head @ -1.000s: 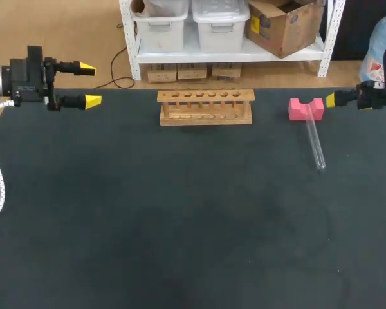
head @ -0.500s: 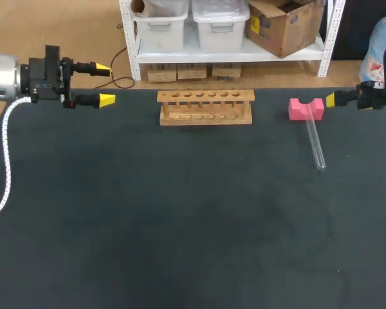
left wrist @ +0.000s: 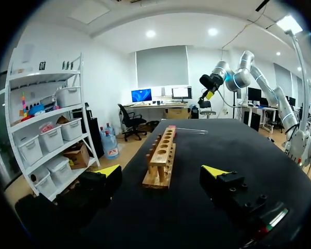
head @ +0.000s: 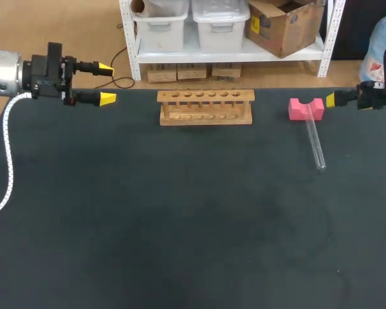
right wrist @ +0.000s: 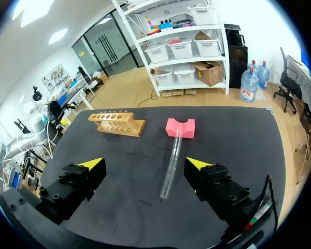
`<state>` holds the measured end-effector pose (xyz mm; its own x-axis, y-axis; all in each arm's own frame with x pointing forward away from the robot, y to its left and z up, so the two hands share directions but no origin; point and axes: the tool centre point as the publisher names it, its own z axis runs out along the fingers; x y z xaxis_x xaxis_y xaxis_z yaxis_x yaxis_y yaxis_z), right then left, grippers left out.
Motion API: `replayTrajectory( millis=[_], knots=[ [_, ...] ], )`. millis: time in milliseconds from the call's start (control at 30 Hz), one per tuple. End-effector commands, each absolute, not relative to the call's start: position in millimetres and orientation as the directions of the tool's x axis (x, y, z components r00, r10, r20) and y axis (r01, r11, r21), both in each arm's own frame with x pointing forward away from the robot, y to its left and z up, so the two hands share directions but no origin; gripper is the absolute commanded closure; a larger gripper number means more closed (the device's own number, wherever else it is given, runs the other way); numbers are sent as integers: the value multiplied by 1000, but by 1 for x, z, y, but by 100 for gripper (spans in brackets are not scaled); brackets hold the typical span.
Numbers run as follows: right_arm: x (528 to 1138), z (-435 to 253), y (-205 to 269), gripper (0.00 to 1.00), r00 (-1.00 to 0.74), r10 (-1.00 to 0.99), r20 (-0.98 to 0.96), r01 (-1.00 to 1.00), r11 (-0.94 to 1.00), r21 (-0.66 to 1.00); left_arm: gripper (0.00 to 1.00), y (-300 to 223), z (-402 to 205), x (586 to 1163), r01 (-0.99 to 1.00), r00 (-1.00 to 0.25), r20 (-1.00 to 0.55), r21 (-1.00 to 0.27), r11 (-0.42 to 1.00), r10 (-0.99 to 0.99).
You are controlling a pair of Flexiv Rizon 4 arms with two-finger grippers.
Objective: Grasp the test tube, adjust it, and insert it.
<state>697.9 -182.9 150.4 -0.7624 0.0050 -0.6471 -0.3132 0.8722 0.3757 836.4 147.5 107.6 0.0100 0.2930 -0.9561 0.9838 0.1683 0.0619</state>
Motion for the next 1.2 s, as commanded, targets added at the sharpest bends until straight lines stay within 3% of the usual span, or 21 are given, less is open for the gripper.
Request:
replayTrajectory(
  millis=[33,267,500,700,1200],
  knots=[
    [698,150,-183,0,-762,5,-648,-314,873,375,0,148,107,838,984,10,-956,61,166,292],
    [698,150,-183,0,-762,5,-648,-314,873,375,0,148,107,838,984,10,-956,61,166,292],
    [703,152,-166,0,-697,-96,-711,-213,974,77,0,148,107,838,984,10,-956,61,166,292],
    [706,147,-158,0,-664,-119,-738,-96,993,-73,0,148,107,838,984,10,-956,61,166,292],
    [724,116,-149,0,-619,-91,-780,147,962,-229,0,148,107,838,984,10,-956,61,166,292]
  ],
)
